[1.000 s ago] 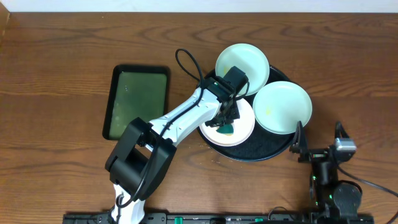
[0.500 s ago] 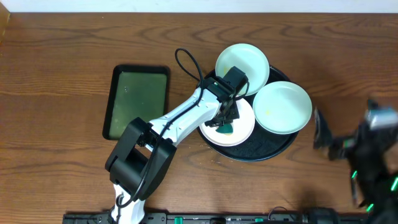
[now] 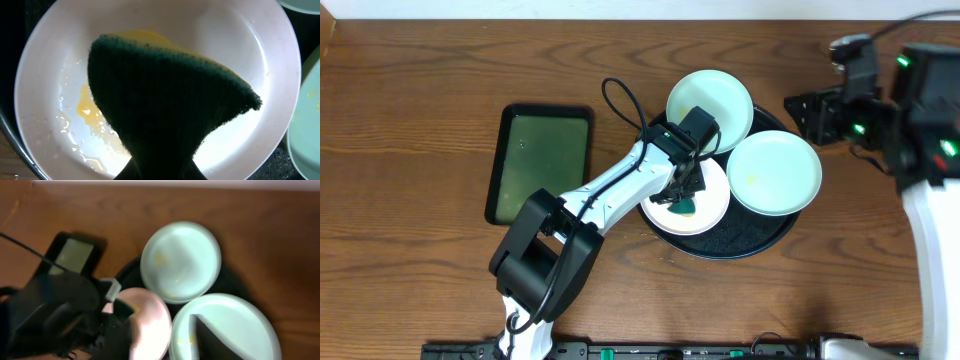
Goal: Clean dirty plates on tray and stack at the side
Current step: 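Reach the right gripper to the pink plate rim and grip it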
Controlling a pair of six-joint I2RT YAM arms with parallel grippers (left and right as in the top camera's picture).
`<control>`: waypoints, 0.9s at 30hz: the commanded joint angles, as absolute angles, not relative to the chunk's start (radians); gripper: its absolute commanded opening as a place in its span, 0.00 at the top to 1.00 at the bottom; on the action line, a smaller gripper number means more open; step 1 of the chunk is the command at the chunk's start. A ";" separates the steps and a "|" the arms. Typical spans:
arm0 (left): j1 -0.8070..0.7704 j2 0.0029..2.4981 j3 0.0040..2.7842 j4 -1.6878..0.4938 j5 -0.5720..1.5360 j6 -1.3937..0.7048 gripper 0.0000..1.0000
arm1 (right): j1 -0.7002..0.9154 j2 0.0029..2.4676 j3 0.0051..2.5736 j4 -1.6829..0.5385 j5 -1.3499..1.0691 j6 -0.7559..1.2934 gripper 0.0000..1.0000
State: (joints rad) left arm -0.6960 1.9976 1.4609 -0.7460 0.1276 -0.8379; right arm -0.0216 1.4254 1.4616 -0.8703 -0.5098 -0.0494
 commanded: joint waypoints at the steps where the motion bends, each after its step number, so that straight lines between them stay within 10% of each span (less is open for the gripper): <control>1: -0.695 2.003 1.460 -0.740 0.115 -0.841 0.89 | -0.012 1.575 1.475 -0.883 -0.685 -0.151 0.70; 27: -0.695 2.003 1.460 -0.719 0.115 -0.841 0.89 | 0.183 2.092 1.475 -0.863 -0.556 -0.383 0.74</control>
